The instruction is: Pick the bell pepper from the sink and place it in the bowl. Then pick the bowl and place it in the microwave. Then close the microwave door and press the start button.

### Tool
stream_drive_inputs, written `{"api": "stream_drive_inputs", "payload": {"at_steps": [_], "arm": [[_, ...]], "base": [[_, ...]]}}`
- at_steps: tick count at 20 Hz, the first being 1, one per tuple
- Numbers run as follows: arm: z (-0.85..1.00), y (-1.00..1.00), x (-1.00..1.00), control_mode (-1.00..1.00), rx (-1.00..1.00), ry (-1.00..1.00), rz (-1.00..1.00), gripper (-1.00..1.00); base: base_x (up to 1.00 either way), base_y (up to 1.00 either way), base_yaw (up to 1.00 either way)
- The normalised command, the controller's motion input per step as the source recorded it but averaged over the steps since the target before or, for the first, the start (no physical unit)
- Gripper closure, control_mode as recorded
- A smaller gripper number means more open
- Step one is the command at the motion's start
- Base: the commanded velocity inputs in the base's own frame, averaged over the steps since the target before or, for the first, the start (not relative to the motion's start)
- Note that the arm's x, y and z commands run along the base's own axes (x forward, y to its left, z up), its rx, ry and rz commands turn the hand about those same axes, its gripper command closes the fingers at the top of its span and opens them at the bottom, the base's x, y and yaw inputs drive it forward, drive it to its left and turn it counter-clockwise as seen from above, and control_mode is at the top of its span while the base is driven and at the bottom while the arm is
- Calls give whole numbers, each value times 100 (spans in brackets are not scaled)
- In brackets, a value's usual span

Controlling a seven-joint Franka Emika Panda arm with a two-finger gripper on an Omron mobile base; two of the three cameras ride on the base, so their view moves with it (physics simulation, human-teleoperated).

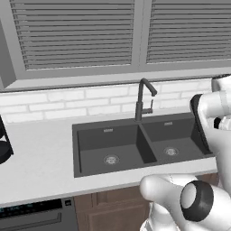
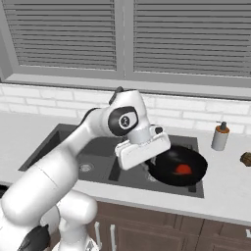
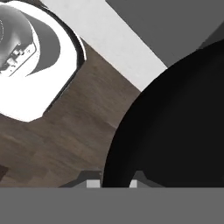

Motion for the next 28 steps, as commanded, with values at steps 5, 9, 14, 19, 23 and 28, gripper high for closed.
{"api": "stream_drive_inputs", "payload": {"at_steps": [5,9,14,19,23,28], "arm": [[1,44,-16,-100,4,0,21,100],[8,47,-13,-100,4,0,21,100],[7,35,-3,-100,1,-2,17,100],[4,28,0,-100,0,0,16,100],[0,43,1,-100,0,3,4,100],[0,2,0,-100,0,0,1,100]], "base": [[0,0,0],[0,0,0],[0,0,0],[0,0,0],[0,0,0],[0,0,0]]}}
